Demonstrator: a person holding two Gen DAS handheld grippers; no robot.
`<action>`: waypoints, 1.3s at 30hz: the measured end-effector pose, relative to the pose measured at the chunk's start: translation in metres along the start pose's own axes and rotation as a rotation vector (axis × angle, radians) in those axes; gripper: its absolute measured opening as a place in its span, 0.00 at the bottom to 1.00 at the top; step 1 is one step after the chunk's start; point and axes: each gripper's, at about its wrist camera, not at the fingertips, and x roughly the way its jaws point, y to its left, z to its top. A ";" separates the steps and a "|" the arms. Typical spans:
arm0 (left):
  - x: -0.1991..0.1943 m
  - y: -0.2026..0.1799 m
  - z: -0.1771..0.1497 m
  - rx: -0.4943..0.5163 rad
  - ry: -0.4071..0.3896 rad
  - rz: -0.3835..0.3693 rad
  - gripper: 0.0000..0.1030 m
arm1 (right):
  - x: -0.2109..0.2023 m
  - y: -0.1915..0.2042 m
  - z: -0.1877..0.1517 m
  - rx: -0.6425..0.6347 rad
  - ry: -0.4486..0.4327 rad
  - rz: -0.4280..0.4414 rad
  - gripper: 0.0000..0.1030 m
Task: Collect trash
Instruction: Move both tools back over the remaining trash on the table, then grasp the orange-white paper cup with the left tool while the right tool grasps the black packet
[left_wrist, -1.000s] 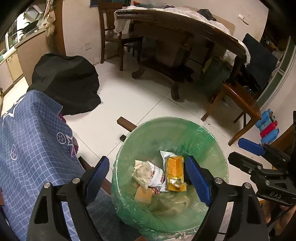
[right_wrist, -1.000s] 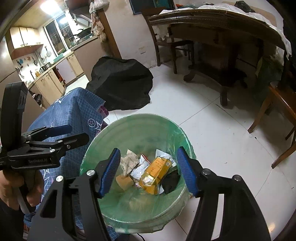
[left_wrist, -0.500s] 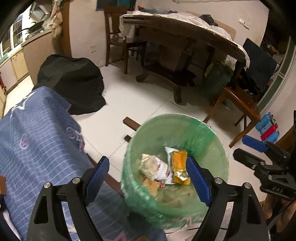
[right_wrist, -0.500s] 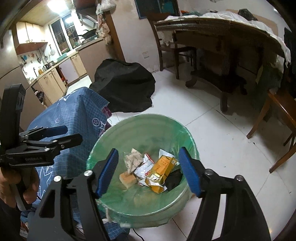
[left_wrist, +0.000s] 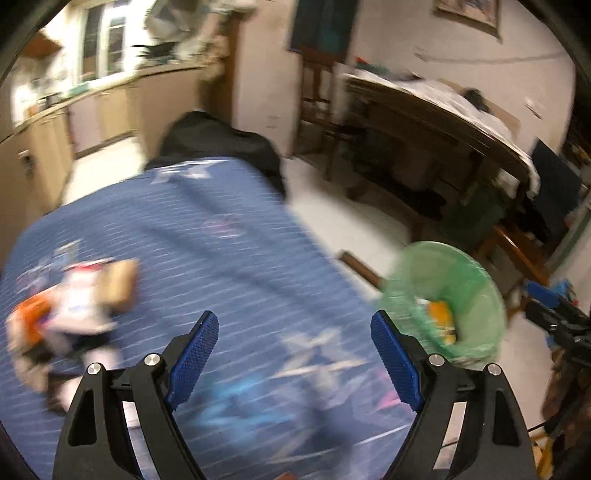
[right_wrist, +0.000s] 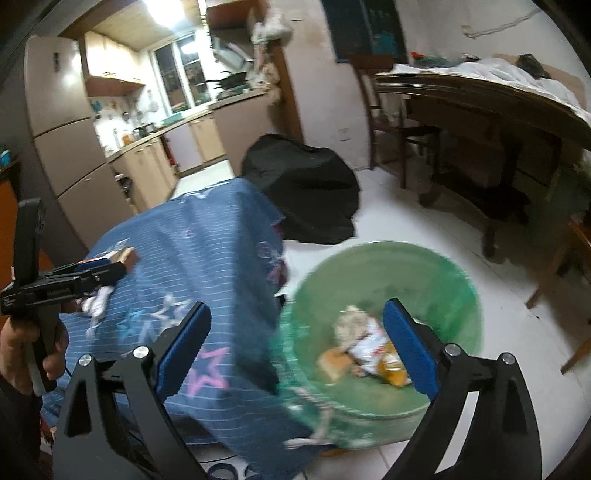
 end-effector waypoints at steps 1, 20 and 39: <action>-0.010 0.024 -0.006 -0.027 -0.010 0.027 0.82 | 0.002 0.009 -0.002 -0.008 0.003 0.018 0.89; -0.043 0.270 -0.042 -0.198 -0.078 0.193 0.80 | 0.045 0.125 -0.024 -0.126 0.115 0.165 0.89; -0.075 0.259 -0.080 -0.251 -0.195 0.198 0.41 | 0.084 0.214 -0.032 -0.247 0.213 0.323 0.66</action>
